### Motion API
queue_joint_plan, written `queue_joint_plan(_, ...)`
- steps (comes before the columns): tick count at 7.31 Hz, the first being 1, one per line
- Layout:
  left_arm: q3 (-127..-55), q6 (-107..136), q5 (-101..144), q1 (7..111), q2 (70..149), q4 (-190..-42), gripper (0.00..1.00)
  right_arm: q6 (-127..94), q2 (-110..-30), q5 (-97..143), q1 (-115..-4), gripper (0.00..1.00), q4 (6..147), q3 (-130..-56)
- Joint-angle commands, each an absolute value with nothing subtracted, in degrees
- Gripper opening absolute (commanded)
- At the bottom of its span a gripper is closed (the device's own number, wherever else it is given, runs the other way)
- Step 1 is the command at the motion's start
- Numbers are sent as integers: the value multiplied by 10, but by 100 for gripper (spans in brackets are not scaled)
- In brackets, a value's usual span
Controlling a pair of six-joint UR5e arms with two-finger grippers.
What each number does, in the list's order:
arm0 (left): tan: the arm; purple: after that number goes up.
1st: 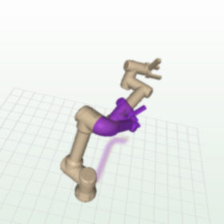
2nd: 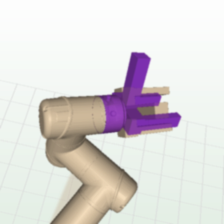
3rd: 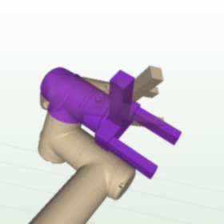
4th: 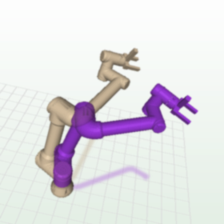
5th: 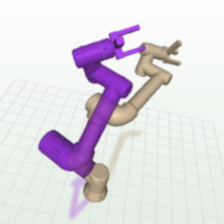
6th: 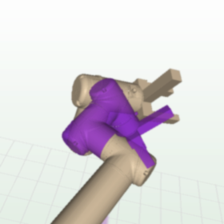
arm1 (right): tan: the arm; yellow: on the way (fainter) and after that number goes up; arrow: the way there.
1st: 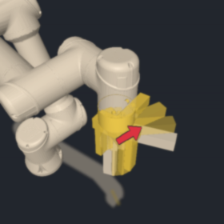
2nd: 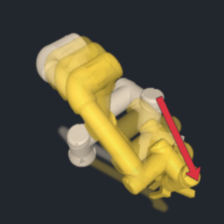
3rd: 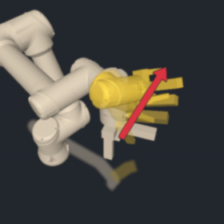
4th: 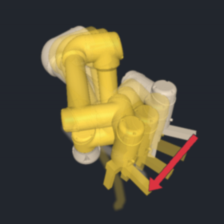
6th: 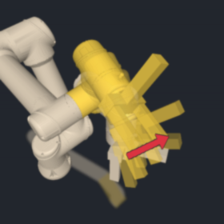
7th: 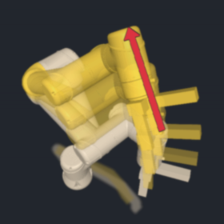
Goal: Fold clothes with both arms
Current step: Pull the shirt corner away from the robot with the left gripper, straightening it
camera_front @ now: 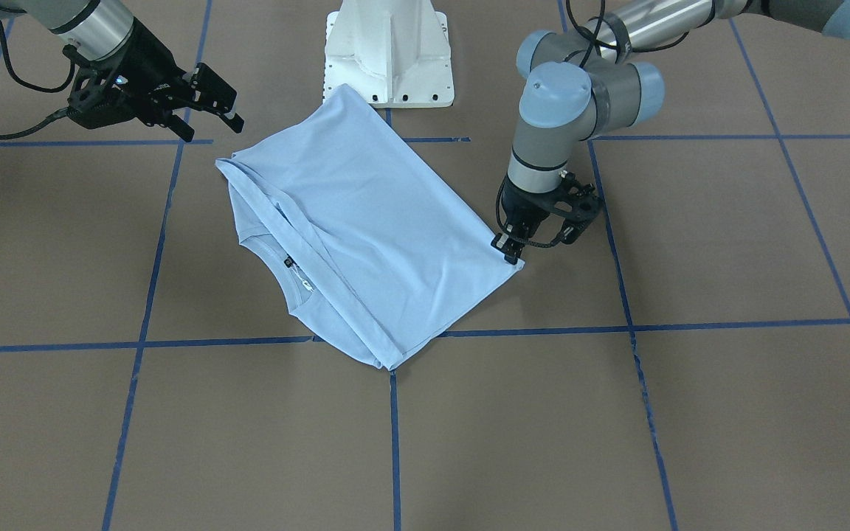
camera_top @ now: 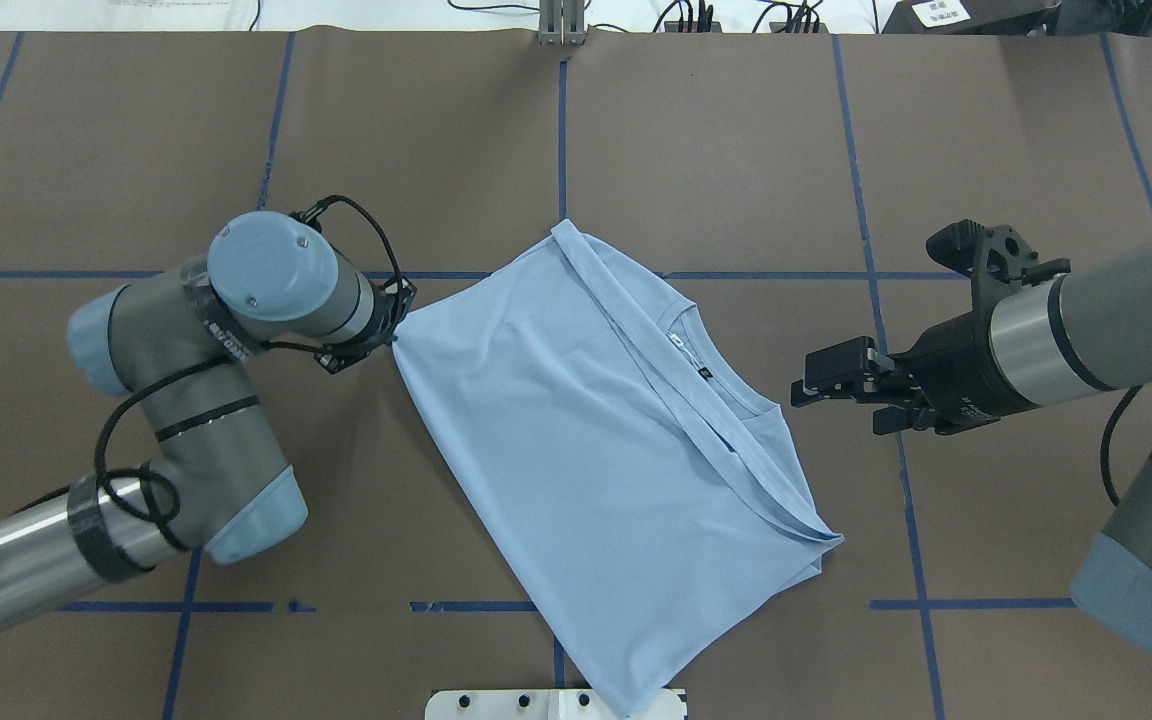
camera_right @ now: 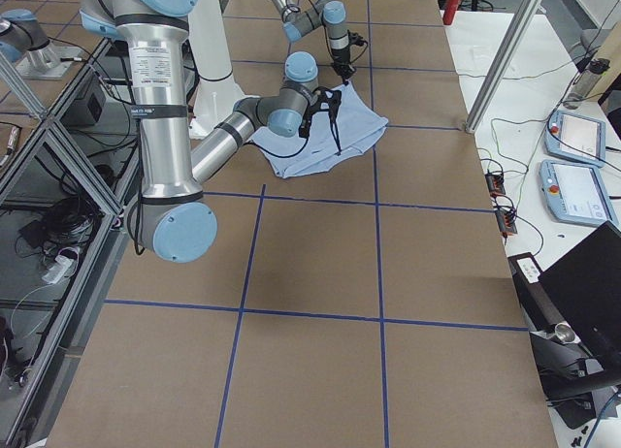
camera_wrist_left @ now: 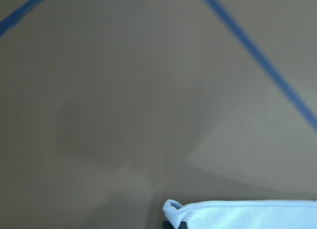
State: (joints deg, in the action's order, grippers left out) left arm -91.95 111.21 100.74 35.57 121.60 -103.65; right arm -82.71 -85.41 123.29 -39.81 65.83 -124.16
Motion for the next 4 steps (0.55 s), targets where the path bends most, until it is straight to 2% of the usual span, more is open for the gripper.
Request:
queue_joint_plan(1,-799,1023,1007,411,1279,-1114,0,-827,-855,1231,-398,100,659,-1241)
queue_joint_plan(2,-756,987,1006,420,1309,-1151,0,-827,-856,1230,-398,100,659,-1241)
queue_joint_plan(4,-588,973,964,423,1400,-1289,0,-827,-862,1230,-398,100,660,-1240)
